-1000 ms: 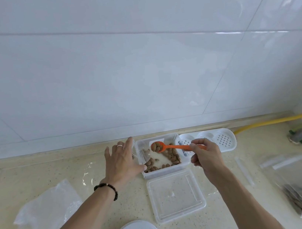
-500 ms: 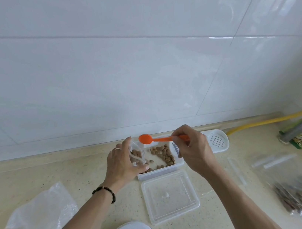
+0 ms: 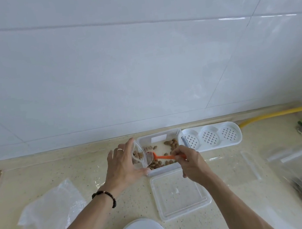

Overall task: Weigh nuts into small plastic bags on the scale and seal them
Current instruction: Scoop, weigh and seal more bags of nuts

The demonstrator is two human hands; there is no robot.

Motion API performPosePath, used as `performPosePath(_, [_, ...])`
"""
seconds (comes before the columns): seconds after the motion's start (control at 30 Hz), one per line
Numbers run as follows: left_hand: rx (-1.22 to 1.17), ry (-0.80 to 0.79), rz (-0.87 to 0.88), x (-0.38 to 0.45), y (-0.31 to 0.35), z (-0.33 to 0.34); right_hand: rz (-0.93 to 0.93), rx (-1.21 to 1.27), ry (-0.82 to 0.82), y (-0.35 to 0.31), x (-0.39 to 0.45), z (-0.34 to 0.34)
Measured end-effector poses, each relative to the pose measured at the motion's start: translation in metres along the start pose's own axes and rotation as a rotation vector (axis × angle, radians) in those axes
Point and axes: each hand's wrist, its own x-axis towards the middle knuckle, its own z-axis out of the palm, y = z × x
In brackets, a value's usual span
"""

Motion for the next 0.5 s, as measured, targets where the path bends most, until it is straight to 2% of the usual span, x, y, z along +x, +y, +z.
performPosePath(0.23, [0.006, 0.01, -0.019, -0.004, 0.0, 0.001, 0.249, 0.32, 0.063, -0.001, -0.001, -0.003])
performPosePath(0.37, [0.026, 0.02, -0.025, -0.005, 0.003, -0.001, 0.343, 0.46, 0.171, 0.002, -0.003, -0.007])
performPosePath(0.5, [0.048, 0.055, -0.045, -0.005, 0.004, -0.003, 0.383, 0.581, 0.207, 0.008, -0.004, -0.019])
